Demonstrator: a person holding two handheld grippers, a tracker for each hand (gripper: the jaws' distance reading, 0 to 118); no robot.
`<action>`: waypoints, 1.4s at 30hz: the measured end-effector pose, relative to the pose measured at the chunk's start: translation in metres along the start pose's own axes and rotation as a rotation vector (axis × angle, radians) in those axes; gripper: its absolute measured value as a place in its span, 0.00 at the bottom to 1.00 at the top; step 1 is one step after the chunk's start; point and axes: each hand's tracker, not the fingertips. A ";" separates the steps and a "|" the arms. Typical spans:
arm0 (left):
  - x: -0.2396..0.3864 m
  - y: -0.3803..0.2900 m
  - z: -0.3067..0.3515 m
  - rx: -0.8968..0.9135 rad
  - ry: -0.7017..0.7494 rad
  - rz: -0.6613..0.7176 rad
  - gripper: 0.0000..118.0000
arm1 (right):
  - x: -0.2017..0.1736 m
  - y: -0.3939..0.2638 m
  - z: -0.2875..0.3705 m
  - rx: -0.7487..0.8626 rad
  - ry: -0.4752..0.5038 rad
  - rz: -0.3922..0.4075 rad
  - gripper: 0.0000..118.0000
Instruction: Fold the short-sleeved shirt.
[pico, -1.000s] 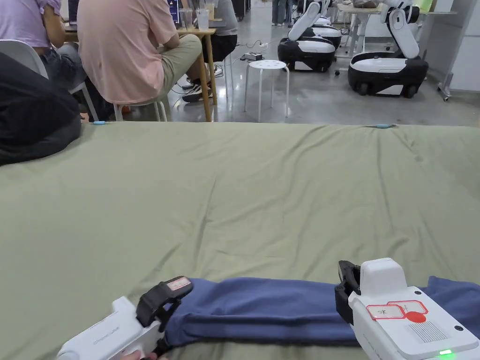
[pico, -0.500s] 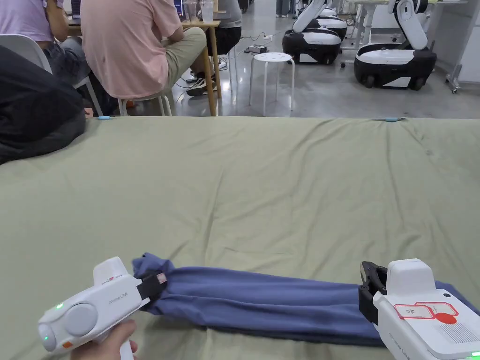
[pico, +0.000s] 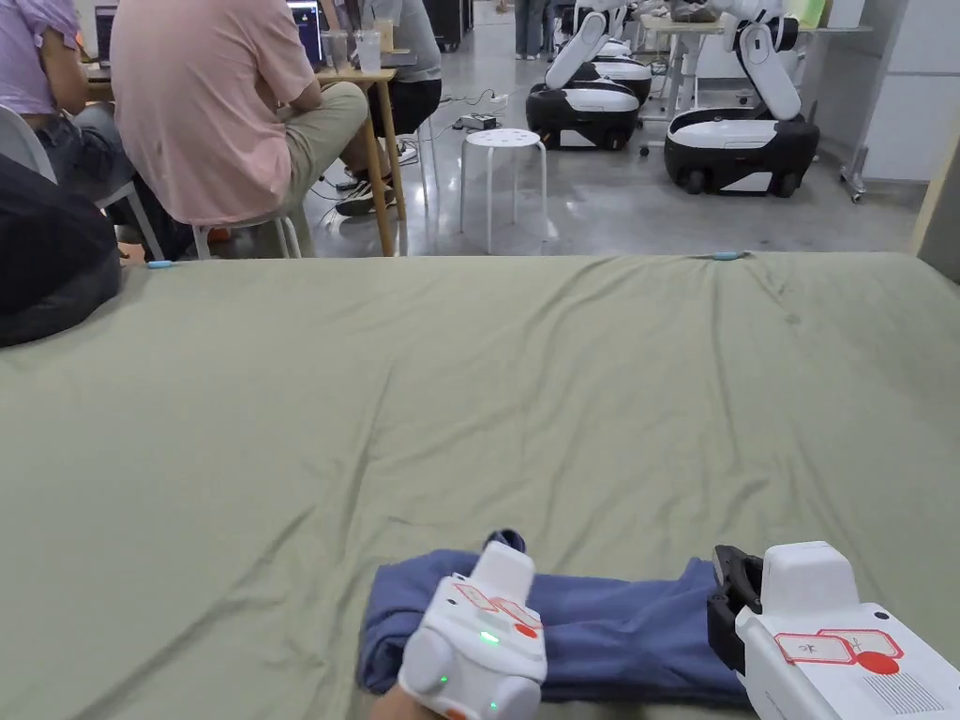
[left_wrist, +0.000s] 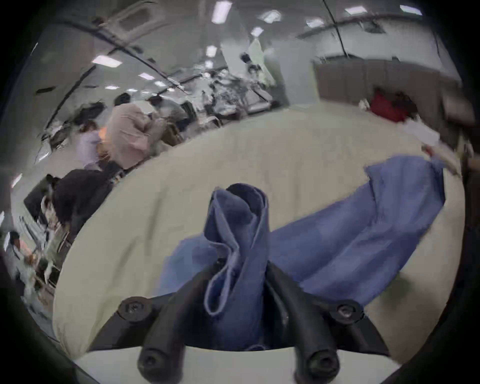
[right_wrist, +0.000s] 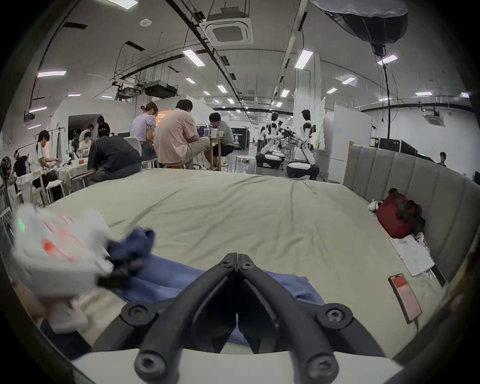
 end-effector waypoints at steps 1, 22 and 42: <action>0.006 -0.005 -0.011 -0.029 0.025 0.005 0.09 | 0.004 0.000 0.001 -0.003 0.000 -0.006 0.00; -0.068 -0.021 0.001 -0.001 -0.409 0.761 0.00 | 0.022 -0.012 -0.010 -0.043 0.075 -0.033 0.00; -0.167 -0.081 0.048 0.177 -0.396 1.028 0.88 | -0.012 0.001 -0.017 -0.041 0.101 -0.009 0.00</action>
